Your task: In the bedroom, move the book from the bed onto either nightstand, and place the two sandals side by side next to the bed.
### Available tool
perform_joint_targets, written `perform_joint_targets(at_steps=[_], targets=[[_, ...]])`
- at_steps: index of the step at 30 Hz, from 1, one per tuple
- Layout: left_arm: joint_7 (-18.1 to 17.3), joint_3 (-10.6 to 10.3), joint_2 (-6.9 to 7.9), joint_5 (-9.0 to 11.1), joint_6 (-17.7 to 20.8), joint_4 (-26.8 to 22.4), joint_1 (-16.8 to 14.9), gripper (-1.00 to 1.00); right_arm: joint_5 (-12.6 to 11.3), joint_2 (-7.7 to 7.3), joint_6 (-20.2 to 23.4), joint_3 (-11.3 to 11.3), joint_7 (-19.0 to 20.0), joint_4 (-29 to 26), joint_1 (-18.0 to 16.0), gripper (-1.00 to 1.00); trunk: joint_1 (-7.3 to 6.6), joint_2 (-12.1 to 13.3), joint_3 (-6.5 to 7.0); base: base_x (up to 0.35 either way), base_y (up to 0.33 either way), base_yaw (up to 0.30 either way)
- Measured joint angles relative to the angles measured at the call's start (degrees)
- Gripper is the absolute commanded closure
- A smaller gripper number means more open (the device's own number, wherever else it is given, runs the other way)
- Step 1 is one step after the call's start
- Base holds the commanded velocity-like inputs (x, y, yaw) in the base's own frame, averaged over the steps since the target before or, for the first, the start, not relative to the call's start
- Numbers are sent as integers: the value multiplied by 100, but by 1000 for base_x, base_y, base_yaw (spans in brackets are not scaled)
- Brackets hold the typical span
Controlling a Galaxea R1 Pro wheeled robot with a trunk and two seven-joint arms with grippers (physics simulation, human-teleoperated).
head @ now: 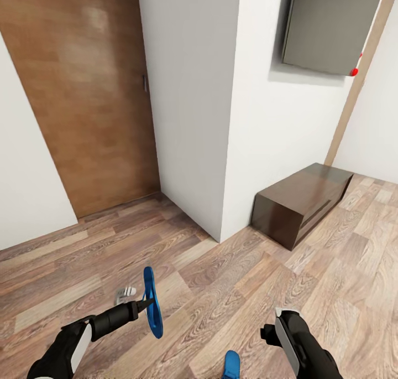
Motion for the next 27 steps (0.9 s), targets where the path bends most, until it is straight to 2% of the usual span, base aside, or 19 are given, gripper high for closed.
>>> perform_joint_targets(at_steps=[27], targets=[[23, 1, -2, 0, -6, 5, 0, 100, 4, -5, -8, 8, 9, 33, 0, -100, 70, -36, -599, 0, 0, 0]])
